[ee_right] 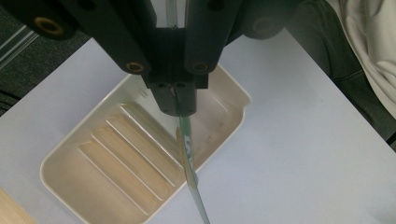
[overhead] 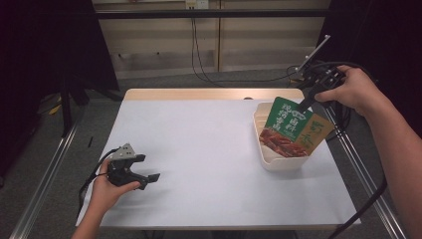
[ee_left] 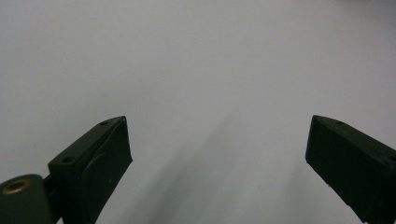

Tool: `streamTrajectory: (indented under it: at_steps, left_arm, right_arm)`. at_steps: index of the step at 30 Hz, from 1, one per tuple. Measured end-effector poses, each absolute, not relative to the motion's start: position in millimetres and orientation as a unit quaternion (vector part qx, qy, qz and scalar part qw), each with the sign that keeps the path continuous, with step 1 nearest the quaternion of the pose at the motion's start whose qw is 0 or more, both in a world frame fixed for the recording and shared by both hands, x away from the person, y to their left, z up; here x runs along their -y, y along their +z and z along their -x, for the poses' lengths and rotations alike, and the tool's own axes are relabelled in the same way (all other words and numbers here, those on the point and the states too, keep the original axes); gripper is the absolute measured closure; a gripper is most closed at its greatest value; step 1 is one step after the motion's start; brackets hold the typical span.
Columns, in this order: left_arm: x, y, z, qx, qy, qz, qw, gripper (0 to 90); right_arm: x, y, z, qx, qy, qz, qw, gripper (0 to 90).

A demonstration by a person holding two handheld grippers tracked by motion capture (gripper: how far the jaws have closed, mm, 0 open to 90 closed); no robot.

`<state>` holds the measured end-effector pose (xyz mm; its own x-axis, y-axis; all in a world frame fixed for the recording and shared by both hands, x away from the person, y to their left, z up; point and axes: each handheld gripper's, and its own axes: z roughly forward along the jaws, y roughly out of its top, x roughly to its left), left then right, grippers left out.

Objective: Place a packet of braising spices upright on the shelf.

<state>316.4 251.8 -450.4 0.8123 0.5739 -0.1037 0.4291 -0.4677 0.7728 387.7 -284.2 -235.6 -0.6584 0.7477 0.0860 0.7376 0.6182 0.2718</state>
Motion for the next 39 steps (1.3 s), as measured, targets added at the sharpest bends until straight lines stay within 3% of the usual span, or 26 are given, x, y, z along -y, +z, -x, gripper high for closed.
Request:
streamTrajectory:
  at_steps: [20, 39]
  left_arm:
    - [-251.1, -452.1, -317.5, -0.296, 0.081, -0.850, 0.427, 6.6]
    - [-251.8, -451.2, -316.9, -0.295, 0.085, -0.853, 0.423, 6.6]
  right_arm:
    - [291.8, -238.1, -395.3, -0.893, 0.155, -0.422, 0.030, 90.0]
    - [295.1, -218.4, -387.3, -0.886, 0.174, -0.426, 0.050, 69.3]
